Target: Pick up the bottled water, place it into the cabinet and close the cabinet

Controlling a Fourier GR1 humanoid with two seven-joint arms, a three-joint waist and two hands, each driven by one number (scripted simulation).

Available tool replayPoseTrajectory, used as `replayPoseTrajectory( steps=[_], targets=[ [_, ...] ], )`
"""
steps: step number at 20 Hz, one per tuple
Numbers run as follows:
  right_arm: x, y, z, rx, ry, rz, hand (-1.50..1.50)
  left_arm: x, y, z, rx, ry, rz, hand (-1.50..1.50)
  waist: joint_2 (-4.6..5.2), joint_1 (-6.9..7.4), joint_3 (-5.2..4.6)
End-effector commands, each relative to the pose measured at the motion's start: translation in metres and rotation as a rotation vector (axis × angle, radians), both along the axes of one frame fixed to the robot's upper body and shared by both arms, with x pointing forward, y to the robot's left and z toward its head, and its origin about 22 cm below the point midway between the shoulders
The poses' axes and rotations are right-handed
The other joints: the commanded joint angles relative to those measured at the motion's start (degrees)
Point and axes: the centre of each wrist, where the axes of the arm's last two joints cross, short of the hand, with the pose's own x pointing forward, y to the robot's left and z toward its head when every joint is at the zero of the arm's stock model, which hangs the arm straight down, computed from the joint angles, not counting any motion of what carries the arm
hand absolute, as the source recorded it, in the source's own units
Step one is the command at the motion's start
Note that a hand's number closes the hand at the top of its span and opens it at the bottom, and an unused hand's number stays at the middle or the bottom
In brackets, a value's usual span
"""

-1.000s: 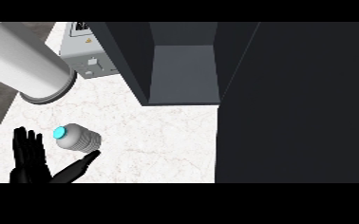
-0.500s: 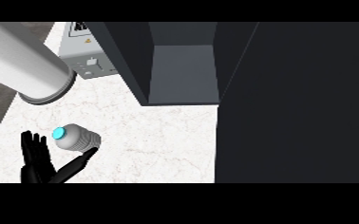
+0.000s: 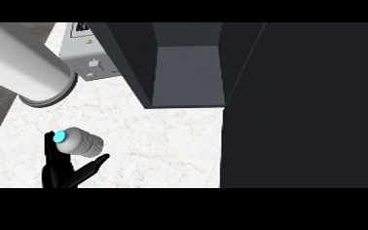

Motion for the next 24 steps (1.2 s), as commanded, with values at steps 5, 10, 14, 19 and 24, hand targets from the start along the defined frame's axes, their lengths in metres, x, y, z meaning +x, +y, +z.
replayPoseTrajectory(
  steps=[5,10,14,19,24],
  targets=[
    [0.002,0.004,0.022,0.023,-0.057,-0.025,-1.50,0.013,-0.020,-0.028,-0.055,-0.080,0.013,1.50,0.25,0.40,-0.03],
    [-0.008,0.001,0.013,0.026,-0.037,-0.006,-1.50,0.020,-0.012,-0.026,-0.125,-0.111,0.055,1.50,0.01,-0.15,0.02],
    [-0.008,-0.002,0.012,0.008,-0.048,-0.002,-1.50,0.020,-0.019,-0.030,-0.146,-0.158,0.044,1.50,0.11,-0.29,-0.02],
    [-0.009,-0.001,0.014,0.001,-0.043,0.005,-1.50,0.017,-0.051,-0.033,-0.182,-0.145,-0.270,1.50,0.08,-0.47,0.01],
    [-0.006,0.001,0.010,0.009,-0.040,-0.008,-1.50,0.032,-0.065,-0.026,-0.156,-0.164,-0.477,1.50,0.12,-0.33,0.02]
  ],
)
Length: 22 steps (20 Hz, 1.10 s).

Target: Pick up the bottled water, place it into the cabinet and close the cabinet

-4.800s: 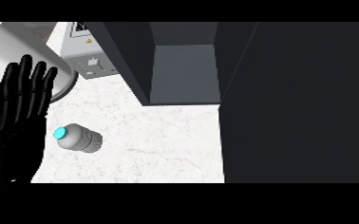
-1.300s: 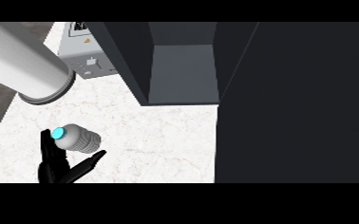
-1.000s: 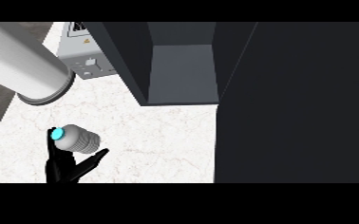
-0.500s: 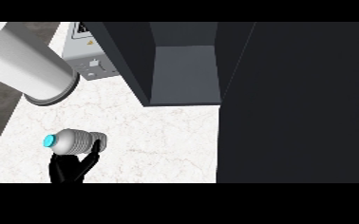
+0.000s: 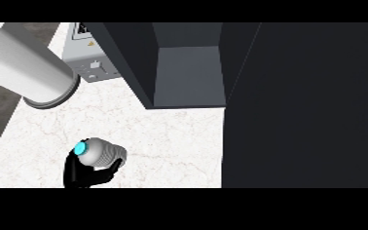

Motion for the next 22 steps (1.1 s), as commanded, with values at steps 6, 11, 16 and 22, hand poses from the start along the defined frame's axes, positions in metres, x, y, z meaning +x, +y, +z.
replayPoseTrajectory(
  steps=[6,11,16,22],
  targets=[
    [-0.008,0.002,0.028,0.014,-0.016,-0.004,-1.50,0.027,-0.064,0.005,-0.079,-0.031,-0.232,1.50,0.08,0.00,-1.21],
    [-0.005,-0.001,0.021,0.024,-0.024,-0.014,-1.50,0.053,-0.093,0.031,-0.122,-0.030,-0.279,1.50,-0.11,0.00,-1.16],
    [0.003,-0.001,0.016,0.036,-0.038,-0.012,-1.50,0.072,-0.117,0.066,-0.135,-0.021,-0.348,1.50,-0.03,0.72,-1.14],
    [-0.005,0.000,0.020,0.038,-0.011,-0.003,-1.50,0.080,-0.155,0.102,-0.004,-0.074,-0.317,1.50,-0.25,0.06,-1.13]
  ],
)
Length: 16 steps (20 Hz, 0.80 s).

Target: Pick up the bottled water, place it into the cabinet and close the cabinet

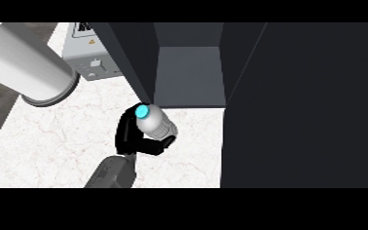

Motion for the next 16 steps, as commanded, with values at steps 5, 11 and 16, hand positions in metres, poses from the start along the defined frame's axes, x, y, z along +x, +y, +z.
replayPoseTrajectory(
  steps=[5,11,16],
  targets=[
    [-0.003,-0.002,0.014,0.050,-0.037,-0.005,-1.50,0.040,-0.057,0.077,0.122,-0.048,-0.009,1.50,0.06,-0.45,0.00],
    [-0.008,-0.012,0.022,0.032,-0.037,0.000,-1.50,0.072,-0.079,0.108,0.194,-0.041,0.039,1.50,0.20,-1.09,-0.01],
    [-0.002,-0.015,0.020,0.018,-0.060,-0.005,-1.50,0.092,-0.084,0.110,0.297,0.007,0.074,1.50,0.43,-0.89,-0.02]
  ],
)
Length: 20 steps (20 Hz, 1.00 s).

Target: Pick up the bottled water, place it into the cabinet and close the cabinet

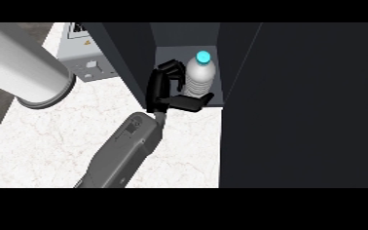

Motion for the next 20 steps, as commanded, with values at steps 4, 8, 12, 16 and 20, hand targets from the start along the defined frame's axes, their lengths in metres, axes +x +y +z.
replayPoseTrajectory(
  steps=[4,8,12,16,20],
  targets=[
    [0.000,0.000,0.016,0.087,-0.060,0.018,-1.50,0.037,-0.014,0.027,0.053,0.039,0.077,1.50,0.39,-1.17,-0.02],
    [-0.003,-0.011,0.017,0.057,-0.046,0.012,-1.50,0.047,-0.008,0.020,0.093,0.065,0.107,1.50,0.37,-1.35,-0.01],
    [0.007,-0.008,0.003,0.064,-0.049,0.020,-1.50,0.065,0.006,0.021,0.294,0.060,0.156,1.50,0.97,-1.70,0.02],
    [0.006,-0.013,0.006,0.056,-0.060,0.049,-1.50,0.069,0.016,0.010,0.303,0.111,0.265,1.50,1.17,-2.14,-0.02],
    [0.005,-0.009,0.007,0.062,-0.093,0.042,-1.50,0.079,0.036,0.017,0.245,0.123,0.343,1.50,1.62,-3.31,-0.09]
  ],
)
